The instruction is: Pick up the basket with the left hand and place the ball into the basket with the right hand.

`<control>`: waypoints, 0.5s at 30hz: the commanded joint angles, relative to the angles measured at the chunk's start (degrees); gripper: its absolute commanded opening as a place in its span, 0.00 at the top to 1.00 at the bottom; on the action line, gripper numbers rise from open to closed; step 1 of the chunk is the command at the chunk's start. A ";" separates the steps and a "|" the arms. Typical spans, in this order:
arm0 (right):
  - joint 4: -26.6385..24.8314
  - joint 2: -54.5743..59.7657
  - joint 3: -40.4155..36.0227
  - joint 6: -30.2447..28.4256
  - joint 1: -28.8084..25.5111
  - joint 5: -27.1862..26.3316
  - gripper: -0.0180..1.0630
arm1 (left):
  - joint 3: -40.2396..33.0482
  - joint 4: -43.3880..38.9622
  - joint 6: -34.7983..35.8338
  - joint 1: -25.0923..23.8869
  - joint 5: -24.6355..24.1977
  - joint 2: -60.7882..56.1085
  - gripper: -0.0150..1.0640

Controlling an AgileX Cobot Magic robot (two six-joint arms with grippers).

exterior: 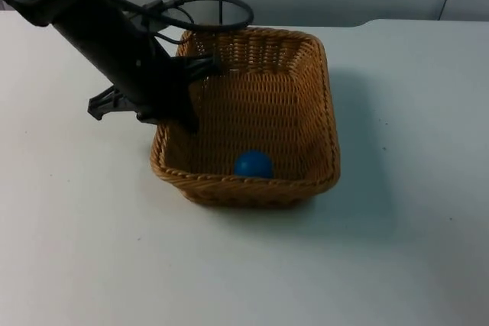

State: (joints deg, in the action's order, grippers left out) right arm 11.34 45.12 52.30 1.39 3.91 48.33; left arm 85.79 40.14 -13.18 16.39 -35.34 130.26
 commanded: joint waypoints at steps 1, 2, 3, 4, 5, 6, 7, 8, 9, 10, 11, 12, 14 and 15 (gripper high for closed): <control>0.57 -0.25 -0.16 0.25 0.08 -0.22 0.01 | 0.06 1.24 0.10 -0.17 0.28 -0.32 0.99; 0.57 -0.25 -0.16 0.25 0.08 -0.22 0.01 | 0.06 1.12 0.10 -0.17 0.40 -0.24 0.99; 0.57 -0.25 -0.16 0.15 0.08 -0.22 0.01 | 0.06 1.12 0.10 -0.17 0.40 -0.24 0.99; 0.57 -0.25 -0.16 0.15 0.08 -0.22 0.01 | 0.06 1.12 0.10 -0.17 0.40 -0.24 0.99; 0.57 -0.25 -0.16 0.15 0.08 -0.22 0.01 | 0.06 1.12 0.10 -0.44 0.51 -0.24 0.99; 0.57 -0.25 -0.16 0.15 0.08 -0.22 0.01 | 0.06 1.12 0.10 -0.75 0.52 -0.24 0.99; 0.57 -0.25 -0.16 0.15 0.08 -0.22 0.01 | 0.06 1.12 0.10 -0.84 0.52 -0.24 0.99; 0.57 -0.25 -0.16 0.15 0.08 -0.22 0.01 | 0.06 1.12 0.10 -0.88 0.30 -0.24 0.99; 0.57 -0.25 -0.16 0.15 0.08 -0.22 0.01 | 0.06 0.85 0.10 -1.28 0.10 -0.24 0.99; 0.57 -0.25 -0.16 0.15 0.08 -0.22 0.01 | 0.06 0.85 0.10 -1.28 0.10 -0.24 0.99; 0.57 -0.25 -0.16 0.15 0.08 -0.22 0.01 | 0.06 0.70 0.10 -1.30 -0.10 -0.24 0.99; 0.57 -0.25 -0.16 0.15 0.08 -0.22 0.01 | 0.06 0.24 0.10 -1.30 -0.10 -0.18 0.99; 0.57 -0.25 -0.16 0.15 0.08 -0.39 0.01 | 0.06 -0.72 1.08 -1.30 -0.15 -0.18 0.99; 0.57 -0.25 -0.16 0.15 0.08 -0.39 0.01 | 0.06 -0.72 1.08 -1.30 -0.15 -0.18 0.99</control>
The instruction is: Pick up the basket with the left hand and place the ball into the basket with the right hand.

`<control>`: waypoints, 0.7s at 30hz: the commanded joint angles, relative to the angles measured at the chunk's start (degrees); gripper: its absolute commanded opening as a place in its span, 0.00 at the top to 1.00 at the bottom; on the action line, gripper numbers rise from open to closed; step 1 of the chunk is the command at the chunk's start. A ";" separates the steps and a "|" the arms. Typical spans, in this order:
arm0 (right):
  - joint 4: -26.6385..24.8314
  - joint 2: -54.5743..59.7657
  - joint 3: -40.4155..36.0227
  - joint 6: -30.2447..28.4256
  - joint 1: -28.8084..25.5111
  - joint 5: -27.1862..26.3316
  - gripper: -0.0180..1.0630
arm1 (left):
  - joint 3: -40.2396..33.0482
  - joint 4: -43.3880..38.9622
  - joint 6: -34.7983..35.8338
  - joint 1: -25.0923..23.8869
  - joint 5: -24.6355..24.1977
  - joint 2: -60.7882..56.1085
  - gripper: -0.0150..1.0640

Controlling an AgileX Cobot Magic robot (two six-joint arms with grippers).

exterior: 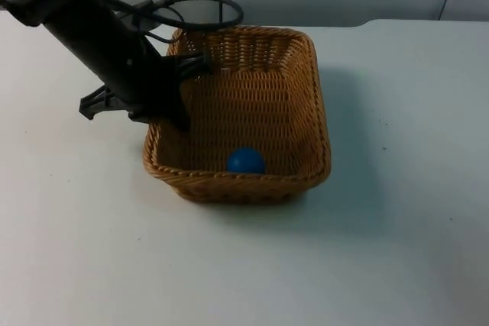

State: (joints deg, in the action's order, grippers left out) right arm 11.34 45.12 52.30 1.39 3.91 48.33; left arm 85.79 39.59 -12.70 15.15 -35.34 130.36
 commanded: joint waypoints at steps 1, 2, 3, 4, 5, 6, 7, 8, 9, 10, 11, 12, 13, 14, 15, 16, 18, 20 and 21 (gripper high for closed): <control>0.57 -0.25 -0.16 0.15 0.08 -0.46 0.01 | 0.06 -1.44 1.95 -0.05 -0.15 -0.27 0.97; 0.57 -0.25 -0.16 0.15 0.08 -0.59 0.01 | 0.06 -2.77 2.82 0.09 -0.03 -0.27 0.94; 0.57 -0.25 -0.16 0.15 0.08 -0.69 0.01 | 0.06 -3.69 2.81 0.35 -0.03 -0.27 0.89; 0.57 -0.25 -0.16 0.15 0.08 -0.69 0.01 | 0.06 -4.18 2.81 0.45 -0.03 -0.27 0.81; 0.57 -0.25 -0.16 0.15 0.08 -0.69 0.01 | 0.06 -4.18 2.81 0.45 -0.03 -0.27 0.81; 0.57 -0.25 -0.16 0.15 0.08 -0.69 0.01 | 0.06 -4.35 2.81 0.45 -0.03 -0.27 0.72; 0.57 -0.25 -0.16 0.15 0.08 -0.80 0.01 | 0.06 -4.35 2.81 0.48 0.06 -0.38 0.55; 0.57 -0.25 -0.16 0.15 0.08 -0.80 0.01 | 0.06 -4.35 3.16 0.48 0.06 -0.38 0.39; 0.57 -0.25 -0.16 0.15 0.08 -0.80 0.01 | 0.06 -4.67 4.80 0.48 0.06 -0.47 0.24; 0.57 -0.25 -0.16 0.15 0.08 -0.80 0.01 | 0.06 -4.67 4.80 0.48 0.06 -0.47 0.24; 0.57 -0.25 -0.16 0.15 0.08 -0.80 0.01 | 0.06 -6.00 6.32 0.48 -0.32 -0.52 0.10; 0.57 -0.25 -0.16 0.15 0.08 -0.90 0.01 | 0.16 -7.64 6.88 0.48 -0.93 -0.74 0.02; 0.57 -0.25 -0.16 0.15 0.08 -0.90 0.01 | 0.16 -9.26 7.06 0.48 -1.49 -1.00 0.01; 0.57 -0.25 -0.16 0.15 0.08 -1.02 0.01 | 0.16 -10.57 7.06 0.48 -1.96 -1.26 0.01; 0.57 -0.25 -0.16 0.15 0.08 -1.02 0.01 | 0.16 -11.43 7.06 0.48 -2.29 -1.74 0.01; 0.57 -0.25 -0.16 0.15 0.08 -1.02 0.01 | 0.16 -11.43 7.06 0.48 -2.29 -1.74 0.01; 0.57 -0.25 -0.16 0.15 0.08 -1.38 0.01 | 0.16 -11.75 7.15 0.48 -2.83 -2.66 0.01; 0.57 -0.25 -0.16 0.15 0.08 -2.13 0.01 | 0.16 -11.75 7.51 0.48 -3.47 -4.03 0.01; 0.57 -0.25 -0.16 0.15 0.08 -2.13 0.01 | 0.16 -11.75 7.51 0.48 -3.47 -4.03 0.01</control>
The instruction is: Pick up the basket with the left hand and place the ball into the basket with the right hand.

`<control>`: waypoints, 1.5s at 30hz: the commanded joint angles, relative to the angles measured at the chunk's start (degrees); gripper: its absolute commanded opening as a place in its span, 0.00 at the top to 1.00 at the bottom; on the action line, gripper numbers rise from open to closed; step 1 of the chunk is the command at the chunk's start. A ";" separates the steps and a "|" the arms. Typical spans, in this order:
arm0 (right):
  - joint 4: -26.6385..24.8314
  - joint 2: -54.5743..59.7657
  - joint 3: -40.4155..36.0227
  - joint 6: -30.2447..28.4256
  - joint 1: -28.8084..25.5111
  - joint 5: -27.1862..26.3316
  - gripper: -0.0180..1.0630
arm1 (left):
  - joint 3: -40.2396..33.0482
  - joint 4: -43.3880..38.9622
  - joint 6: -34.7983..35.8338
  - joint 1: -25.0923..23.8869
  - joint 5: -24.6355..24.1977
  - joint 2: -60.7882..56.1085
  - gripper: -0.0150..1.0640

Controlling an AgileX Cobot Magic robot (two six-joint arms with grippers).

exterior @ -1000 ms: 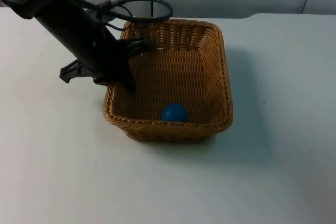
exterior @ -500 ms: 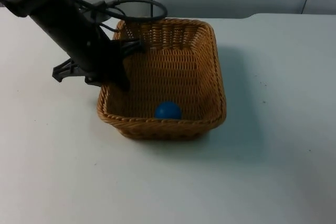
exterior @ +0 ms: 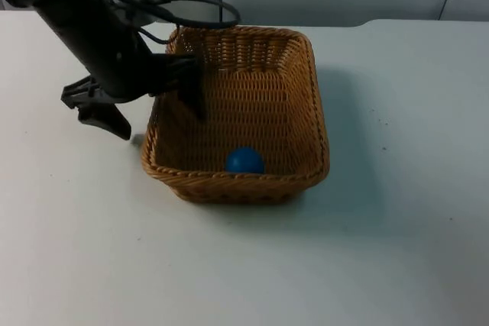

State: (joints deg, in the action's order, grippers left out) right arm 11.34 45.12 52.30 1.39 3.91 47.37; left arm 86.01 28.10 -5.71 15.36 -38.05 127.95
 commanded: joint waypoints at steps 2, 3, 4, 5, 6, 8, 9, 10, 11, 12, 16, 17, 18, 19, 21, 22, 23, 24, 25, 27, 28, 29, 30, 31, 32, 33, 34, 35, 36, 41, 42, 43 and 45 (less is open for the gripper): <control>0.41 -0.25 -0.16 0.15 0.08 -2.01 0.01 | -0.05 -0.67 2.32 0.27 -2.13 -3.10 0.01; 0.41 -0.25 -0.16 0.15 0.08 -2.37 0.01 | -0.05 -1.46 3.39 0.27 -2.83 -4.09 0.01; 0.12 -0.25 -0.16 0.15 0.08 -2.66 0.01 | -0.05 -2.45 4.36 0.27 -3.49 -5.22 0.01; -0.06 -0.25 -0.16 0.15 0.08 -2.89 0.01 | -0.05 -3.45 5.71 0.27 -4.25 -6.28 0.01; -0.06 -0.25 -0.16 0.15 0.08 -2.89 0.01 | -0.05 -3.45 5.71 0.27 -4.25 -6.28 0.01; -0.64 -0.25 -0.16 0.15 0.08 -3.14 0.01 | -0.05 -4.68 7.07 0.27 -5.70 -9.13 0.01; -0.74 -0.25 -0.16 0.15 0.08 -3.30 0.01 | -0.05 -5.88 8.27 0.27 -6.72 -11.26 0.01; -0.74 -0.25 -0.16 0.15 0.08 -3.30 0.01 | -0.05 -5.88 8.27 0.27 -6.72 -11.26 0.01; -0.74 -0.25 -0.16 0.15 0.08 -3.56 0.01 | -0.05 -7.08 9.66 0.27 -7.57 -12.97 0.01; -0.74 -0.25 -0.16 0.15 0.08 -3.83 0.01 | -0.05 -8.50 11.16 0.27 -8.13 -14.73 0.01; -1.03 -0.25 -0.16 0.15 0.08 -4.10 0.01 | -0.05 -14.61 13.98 0.37 -10.10 -19.34 0.01; -1.05 -0.25 -0.16 0.15 0.08 -4.22 0.01 | -0.05 -17.18 14.81 0.37 -10.51 -20.71 0.01; -1.05 -0.25 -0.16 0.15 0.08 -4.36 0.01 | -0.05 -20.58 15.57 0.37 -11.37 -21.74 0.01; -1.05 -0.25 -0.16 0.15 0.08 -4.61 0.01 | -0.05 -24.18 16.46 0.37 -12.62 -22.78 0.01; -1.17 -0.25 -0.16 0.15 0.08 -4.78 0.01 | -0.05 -29.75 18.01 0.37 -14.92 -24.07 0.01; -1.19 -0.25 -0.16 0.15 0.08 -5.08 0.01 | -0.05 -32.36 18.42 0.37 -16.62 -24.69 0.01; -1.32 -0.25 -0.16 0.15 0.08 -5.33 0.01 | -0.05 -34.18 18.42 0.37 -17.78 -25.38 0.01; -1.32 -0.25 -0.16 0.15 0.08 -5.43 0.01 | -0.05 -34.23 18.42 0.37 -18.01 -26.12 0.01; -1.86 -0.25 -0.16 0.15 0.08 -5.55 0.01 | -0.05 -33.29 18.42 0.23 -17.75 -26.92 0.01; -2.48 -0.25 -0.16 0.15 0.08 -5.64 0.01 | -0.05 -31.80 18.29 0.23 -16.96 -27.66 0.01; -2.71 -0.25 -0.16 0.15 0.08 -5.64 0.01 | -0.05 -30.55 18.15 0.23 -16.06 -28.61 0.01; -2.82 -0.25 -0.16 0.15 0.08 -5.64 0.01 | -0.05 -29.59 18.15 0.23 -15.66 -29.46 0.01; -2.82 -0.25 -0.16 0.15 0.08 -5.64 0.01 | -0.05 -29.37 17.90 0.34 -15.66 -30.24 0.01; -2.82 -0.25 -0.16 0.15 0.08 -5.64 0.01 | -0.05 -29.37 17.90 0.34 -15.66 -30.24 0.01; -2.82 -0.25 -0.16 0.15 0.08 -5.64 0.01 | -0.05 -29.50 17.61 0.34 -16.20 -30.97 0.01; -2.94 -0.25 -0.16 0.15 0.08 -5.64 0.01 | -0.05 -29.63 16.87 0.34 -16.98 -31.99 0.01; -3.24 -0.25 -0.16 0.15 0.08 -5.64 0.01 | -0.05 -30.01 15.40 0.34 -18.22 -33.17 0.01; -3.54 -0.25 -0.16 0.03 0.08 -5.64 0.01 | -0.05 -30.20 13.26 0.34 -19.48 -34.39 0.01; -3.65 -0.25 -0.16 0.03 0.08 -5.64 0.01 | -0.16 -30.20 11.61 0.34 -19.84 -36.03 0.01; -3.65 -0.25 -0.16 0.03 0.08 -5.64 0.01 | -0.16 -33.11 10.16 0.34 -18.04 -44.57 0.01; -3.65 -0.25 -0.16 0.03 0.08 -5.64 0.01 | -0.16 -33.11 10.16 0.34 -18.04 -44.57 0.01; -3.65 -0.25 -0.16 0.03 0.08 -5.64 0.01 | -0.16 -33.63 10.16 0.34 -17.89 -47.89 0.01; -3.65 -0.25 -0.16 0.03 0.08 -5.64 0.01 | -0.16 -33.85 9.55 0.34 -18.10 -51.67 0.01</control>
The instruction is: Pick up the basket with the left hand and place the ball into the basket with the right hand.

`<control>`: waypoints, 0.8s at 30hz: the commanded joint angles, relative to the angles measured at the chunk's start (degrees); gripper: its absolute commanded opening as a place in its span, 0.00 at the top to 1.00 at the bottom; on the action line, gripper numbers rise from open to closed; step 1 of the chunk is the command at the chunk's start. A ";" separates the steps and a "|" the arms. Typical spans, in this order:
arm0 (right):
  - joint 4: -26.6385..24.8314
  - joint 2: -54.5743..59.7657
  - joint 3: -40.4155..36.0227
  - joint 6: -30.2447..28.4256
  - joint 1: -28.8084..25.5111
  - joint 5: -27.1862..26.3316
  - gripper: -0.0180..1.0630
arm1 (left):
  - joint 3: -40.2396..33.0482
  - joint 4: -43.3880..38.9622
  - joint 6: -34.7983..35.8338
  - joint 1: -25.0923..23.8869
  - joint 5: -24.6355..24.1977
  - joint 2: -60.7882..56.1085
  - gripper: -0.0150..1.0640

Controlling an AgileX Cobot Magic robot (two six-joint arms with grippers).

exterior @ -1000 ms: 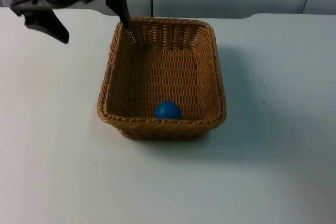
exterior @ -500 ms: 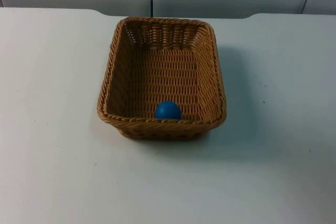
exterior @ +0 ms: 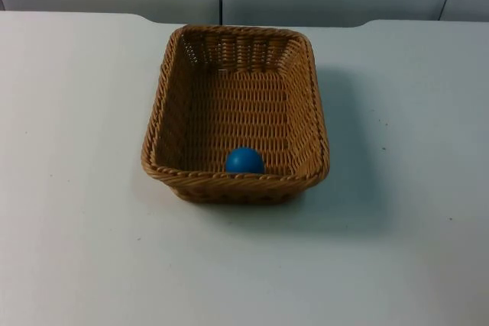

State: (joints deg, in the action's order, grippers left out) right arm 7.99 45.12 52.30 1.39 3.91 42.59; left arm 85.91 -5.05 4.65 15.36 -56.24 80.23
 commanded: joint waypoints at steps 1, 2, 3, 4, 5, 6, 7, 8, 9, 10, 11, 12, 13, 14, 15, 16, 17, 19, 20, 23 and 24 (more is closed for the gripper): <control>-0.31 -0.25 -0.16 0.03 0.08 -0.87 0.01 | -0.06 -0.70 -0.81 0.34 0.09 -3.96 0.01; -0.31 -0.25 -0.16 0.03 0.08 -0.87 0.01 | -0.06 -0.70 -0.83 0.34 0.09 -5.92 0.01; -0.42 -0.25 -0.16 0.03 0.08 -0.87 0.01 | -0.06 -0.70 -0.83 0.34 0.19 -7.43 0.01; -0.42 -0.25 -0.16 0.03 0.08 -0.87 0.01 | -0.06 -0.99 -0.83 0.34 0.20 -9.13 0.01; -0.65 -0.25 -0.16 0.03 0.08 -0.87 0.01 | -0.06 -1.77 -0.83 0.34 0.20 -10.61 0.01; -0.65 -0.25 -0.16 0.03 0.08 -0.87 0.01 | -0.06 -1.77 -0.83 0.34 0.20 -10.61 0.01; -0.82 -0.25 -0.16 0.03 0.08 -0.87 0.01 | -0.65 -2.37 -0.99 0.34 0.20 -12.01 0.01; -1.17 -0.25 -0.16 0.03 0.08 -0.87 0.01 | -1.69 -3.05 -0.97 0.34 0.72 -13.23 0.01; -1.71 -0.25 -0.16 0.03 0.08 -0.87 0.01 | -3.77 -3.70 -0.97 0.34 1.20 -14.73 0.01; -2.19 -0.25 -0.16 0.03 0.08 -0.87 0.01 | -6.58 -3.97 -0.97 0.34 1.48 -16.32 0.01; -2.31 -0.25 -0.16 0.03 0.08 -0.87 0.01 | -11.28 -3.60 -0.97 0.34 2.78 -18.66 0.01; -2.31 -0.25 -0.16 0.03 0.08 -0.87 0.01 | -11.28 -3.60 -0.97 0.34 2.78 -18.66 0.01; -2.46 -0.25 -0.16 0.03 0.08 -0.87 0.01 | -15.12 -2.68 -0.56 0.34 3.75 -20.75 0.01; -2.46 -0.25 -0.16 0.03 0.08 -0.87 0.01 | -18.83 -2.21 0.10 0.34 4.37 -23.02 0.01; -2.44 -0.25 -0.16 0.03 0.08 -0.61 0.01 | -21.75 -2.21 0.82 0.34 4.76 -25.49 0.01; -2.44 -0.25 -0.16 0.03 0.08 -0.53 0.01 | -25.02 -2.21 2.03 0.34 4.70 -27.68 0.01; -2.44 -0.25 -0.16 0.03 0.08 -0.53 0.01 | -25.02 -2.21 2.03 0.34 4.70 -27.68 0.01; -2.44 -0.25 -0.16 0.03 0.08 -0.39 0.01 | -31.07 -2.21 3.32 0.34 4.70 -33.43 0.01; -2.44 -0.25 -0.16 0.03 0.08 -0.25 0.01 | -33.42 -2.21 3.92 0.34 4.70 -36.22 0.01; -2.44 -0.25 -0.16 0.03 0.08 -0.25 0.01 | -38.55 -2.21 4.71 0.34 5.25 -43.29 0.01; -2.44 -0.25 -0.16 0.03 0.08 -0.25 0.01 | -40.45 -2.56 4.55 0.34 5.98 -46.86 0.01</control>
State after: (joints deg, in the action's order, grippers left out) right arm 5.75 45.12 52.30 1.39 3.91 42.36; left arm 46.62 -7.63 8.41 15.36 -51.60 34.97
